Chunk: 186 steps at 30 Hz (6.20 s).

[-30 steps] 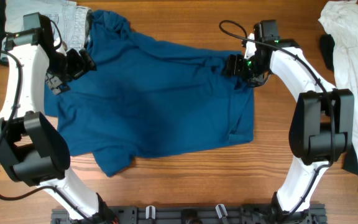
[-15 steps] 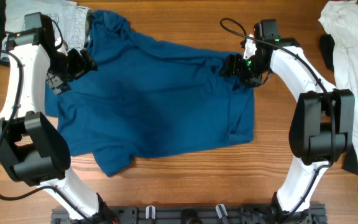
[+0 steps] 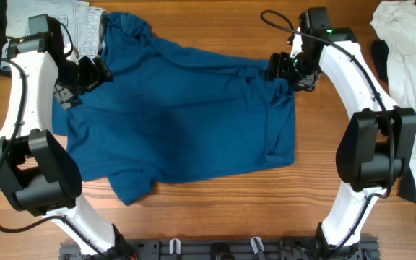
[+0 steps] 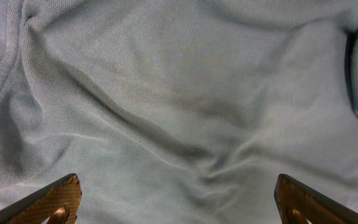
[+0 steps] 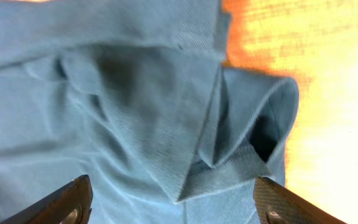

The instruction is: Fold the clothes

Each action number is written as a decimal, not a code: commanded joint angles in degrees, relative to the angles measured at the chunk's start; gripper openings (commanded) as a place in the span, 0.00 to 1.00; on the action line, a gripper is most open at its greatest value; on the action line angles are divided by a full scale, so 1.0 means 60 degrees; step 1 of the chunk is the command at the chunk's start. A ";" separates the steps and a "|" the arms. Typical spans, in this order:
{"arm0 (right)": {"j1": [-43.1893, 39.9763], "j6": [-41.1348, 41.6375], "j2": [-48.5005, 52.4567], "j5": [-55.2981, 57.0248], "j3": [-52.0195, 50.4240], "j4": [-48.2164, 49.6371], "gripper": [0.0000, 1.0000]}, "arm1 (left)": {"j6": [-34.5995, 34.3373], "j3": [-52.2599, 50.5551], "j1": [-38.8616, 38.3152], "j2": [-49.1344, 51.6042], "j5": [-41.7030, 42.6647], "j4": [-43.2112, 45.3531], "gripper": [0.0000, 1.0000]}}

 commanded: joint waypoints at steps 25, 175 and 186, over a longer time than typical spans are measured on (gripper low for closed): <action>0.0594 -0.0277 0.0681 -0.2040 -0.1464 0.1195 0.84 | -0.0120 0.0051 -0.0036 -0.0004 -0.0044 0.0208 1.00; -0.1140 0.3158 -0.1100 0.6400 -0.3541 -0.1687 0.04 | -0.0080 -0.0211 -0.0036 0.0186 -0.0226 0.0455 1.00; -0.2014 0.3585 -0.1096 0.7471 -0.3297 -0.1137 0.04 | -0.0076 -0.0211 -0.0036 0.0186 -0.0226 0.0525 1.00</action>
